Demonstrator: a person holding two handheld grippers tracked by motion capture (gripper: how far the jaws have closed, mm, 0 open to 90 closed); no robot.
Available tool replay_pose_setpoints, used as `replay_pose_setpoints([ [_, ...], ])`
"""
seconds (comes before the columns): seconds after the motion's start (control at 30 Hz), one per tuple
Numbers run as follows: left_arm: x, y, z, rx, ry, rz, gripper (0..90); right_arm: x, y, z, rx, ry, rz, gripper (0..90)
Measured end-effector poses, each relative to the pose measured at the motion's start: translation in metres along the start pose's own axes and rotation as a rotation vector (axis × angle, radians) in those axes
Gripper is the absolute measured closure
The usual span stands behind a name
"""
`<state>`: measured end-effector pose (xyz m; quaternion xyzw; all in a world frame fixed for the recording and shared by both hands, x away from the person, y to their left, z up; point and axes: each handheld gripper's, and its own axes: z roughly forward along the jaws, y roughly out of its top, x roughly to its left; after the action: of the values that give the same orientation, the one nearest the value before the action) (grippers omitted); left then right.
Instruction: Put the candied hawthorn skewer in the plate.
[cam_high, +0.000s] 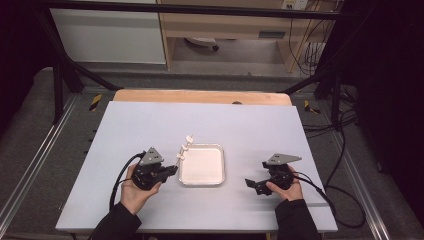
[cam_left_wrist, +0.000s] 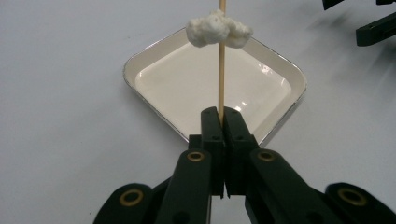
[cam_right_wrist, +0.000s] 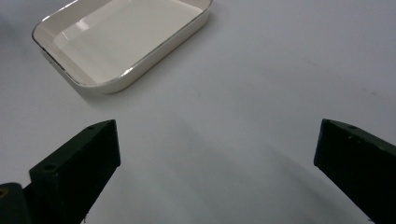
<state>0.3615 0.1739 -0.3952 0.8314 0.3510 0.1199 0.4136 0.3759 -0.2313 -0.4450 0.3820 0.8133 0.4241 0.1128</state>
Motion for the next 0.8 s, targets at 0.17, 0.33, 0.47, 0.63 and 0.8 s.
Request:
replay_pose_setpoints([
  [0.17,-0.001,0.006,0.008,0.030,0.020,0.007,88.7,-0.007,-0.009,-0.006,-0.007,-0.020,0.014,0.9],
  [0.33,-0.001,0.014,0.020,0.064,0.040,-0.006,88.8,-0.011,-0.014,-0.012,-0.014,-0.036,0.023,0.9],
  [0.47,-0.003,0.018,0.031,0.093,0.041,-0.008,88.7,-0.012,-0.015,-0.014,-0.017,-0.044,0.019,0.9],
  [0.63,-0.006,0.021,0.046,0.139,0.040,-0.009,88.7,-0.011,-0.016,-0.013,-0.012,-0.040,0.017,0.9],
  [0.8,-0.011,0.021,0.059,0.186,0.040,-0.002,88.7,-0.011,-0.016,-0.013,-0.013,-0.036,0.017,0.9],
])
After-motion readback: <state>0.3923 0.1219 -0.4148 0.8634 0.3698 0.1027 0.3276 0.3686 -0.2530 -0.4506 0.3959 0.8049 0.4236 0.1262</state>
